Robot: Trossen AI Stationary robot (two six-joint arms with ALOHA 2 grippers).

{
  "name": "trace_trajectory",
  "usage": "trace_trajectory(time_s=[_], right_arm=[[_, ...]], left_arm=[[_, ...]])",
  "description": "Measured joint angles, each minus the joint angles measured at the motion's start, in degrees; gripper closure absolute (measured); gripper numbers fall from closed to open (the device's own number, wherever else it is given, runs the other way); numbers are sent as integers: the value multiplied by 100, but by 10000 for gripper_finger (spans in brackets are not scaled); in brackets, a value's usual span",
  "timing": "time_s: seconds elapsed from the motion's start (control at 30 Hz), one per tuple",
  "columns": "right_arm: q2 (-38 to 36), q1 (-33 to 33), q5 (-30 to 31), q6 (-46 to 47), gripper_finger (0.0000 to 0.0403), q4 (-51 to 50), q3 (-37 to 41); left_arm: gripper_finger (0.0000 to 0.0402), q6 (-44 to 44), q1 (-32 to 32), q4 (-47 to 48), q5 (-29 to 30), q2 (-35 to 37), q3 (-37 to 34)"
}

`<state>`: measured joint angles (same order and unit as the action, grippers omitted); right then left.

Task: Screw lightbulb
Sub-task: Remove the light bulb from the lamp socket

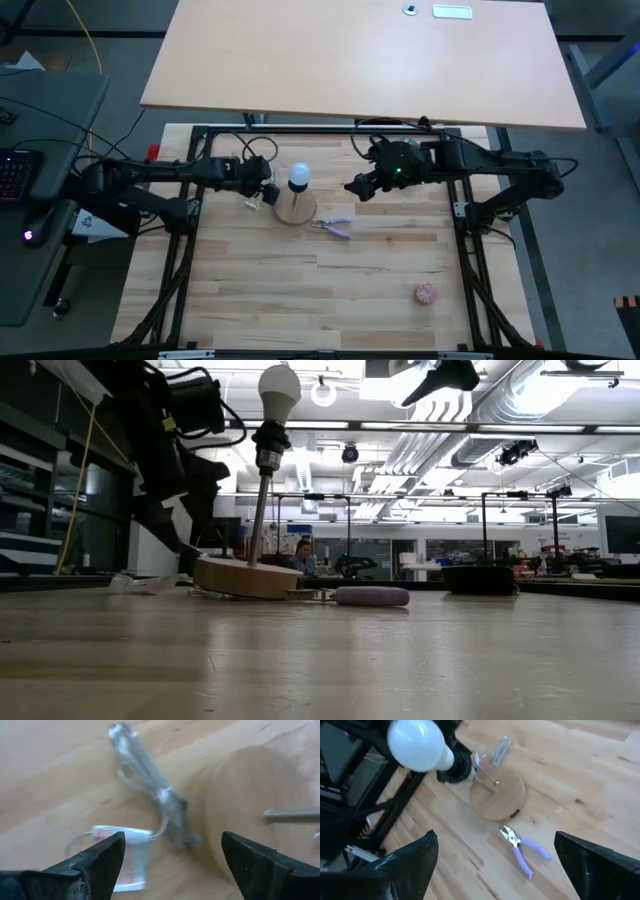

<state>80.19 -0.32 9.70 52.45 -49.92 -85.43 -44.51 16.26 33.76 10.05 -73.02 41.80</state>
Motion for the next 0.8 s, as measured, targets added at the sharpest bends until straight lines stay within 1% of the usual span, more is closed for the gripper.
trace_trajectory(time_s=[0.03, 0.1, 0.23, 0.4, 0.57, 0.7, 0.8], right_arm=[[42, -2, -41, 0, 18, -18, 0], [114, -2, -124, 0, 18, -23, 0], [223, 8, -349, 1, 18, -26, 0], [244, 13, -418, 0, 18, -12, 0], [242, 13, -416, 0, 18, -6, 0], [242, 11, -401, 0, 18, -5, 0], [242, 11, -400, 0, 18, -5, 0]], left_arm=[[82, -71, 48, -81, -123, -25, 0], [82, -337, 127, -119, -179, -82, 0], [82, -640, 208, -107, -60, -347, 0], [82, -646, 212, -9, 170, -946, 1], [82, -708, 209, 296, 627, -1406, 24], [82, -805, 204, 575, 929, -1402, 19], [82, -991, 215, 1081, 1234, -1330, 61]])
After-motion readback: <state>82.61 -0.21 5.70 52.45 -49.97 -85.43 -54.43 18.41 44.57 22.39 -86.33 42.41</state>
